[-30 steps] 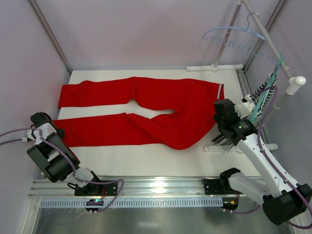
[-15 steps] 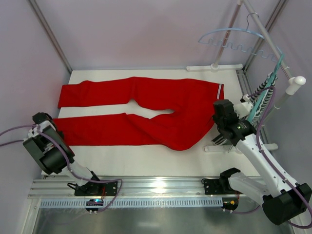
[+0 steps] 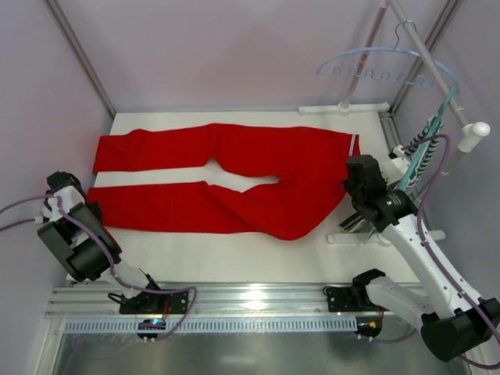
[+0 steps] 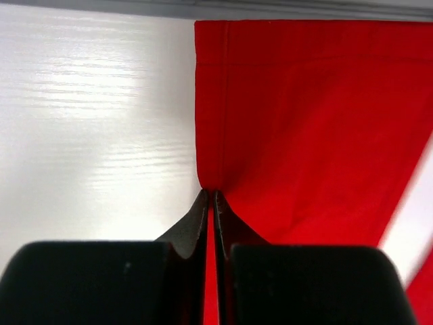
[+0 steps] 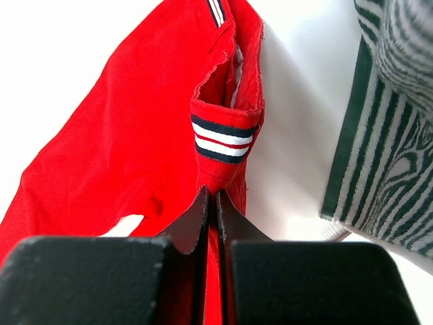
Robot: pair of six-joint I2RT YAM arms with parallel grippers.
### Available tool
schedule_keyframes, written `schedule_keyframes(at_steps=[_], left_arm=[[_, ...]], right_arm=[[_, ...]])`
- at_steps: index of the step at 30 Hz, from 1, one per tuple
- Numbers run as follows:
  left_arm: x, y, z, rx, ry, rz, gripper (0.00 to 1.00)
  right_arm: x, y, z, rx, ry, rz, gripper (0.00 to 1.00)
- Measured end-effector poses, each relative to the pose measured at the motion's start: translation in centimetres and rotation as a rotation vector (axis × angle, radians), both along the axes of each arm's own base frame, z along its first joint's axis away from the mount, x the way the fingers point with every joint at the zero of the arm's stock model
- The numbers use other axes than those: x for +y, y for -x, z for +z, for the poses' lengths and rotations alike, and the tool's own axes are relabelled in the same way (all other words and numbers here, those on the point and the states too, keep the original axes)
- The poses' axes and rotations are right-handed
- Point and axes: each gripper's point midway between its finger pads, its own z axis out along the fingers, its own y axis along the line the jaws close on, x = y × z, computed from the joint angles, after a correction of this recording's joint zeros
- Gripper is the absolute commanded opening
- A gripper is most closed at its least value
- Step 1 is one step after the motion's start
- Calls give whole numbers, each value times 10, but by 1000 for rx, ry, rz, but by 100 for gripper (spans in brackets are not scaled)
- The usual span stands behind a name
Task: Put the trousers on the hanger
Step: Fold the trousers
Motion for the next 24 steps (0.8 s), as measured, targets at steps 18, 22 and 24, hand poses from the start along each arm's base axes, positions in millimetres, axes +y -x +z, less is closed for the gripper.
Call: schedule_keyframes(at_steps=[18, 22, 24], left_arm=[[-4, -40, 127, -371, -190, -57, 0], [-7, -43, 138, -392, -196, -72, 0], [-6, -47, 155, -420, -207, -71, 0]], right_arm=[[-6, 13, 35, -24, 26, 21, 4], [-8, 14, 50, -41, 40, 23, 4], [-9, 12, 65, -60, 45, 20, 4]])
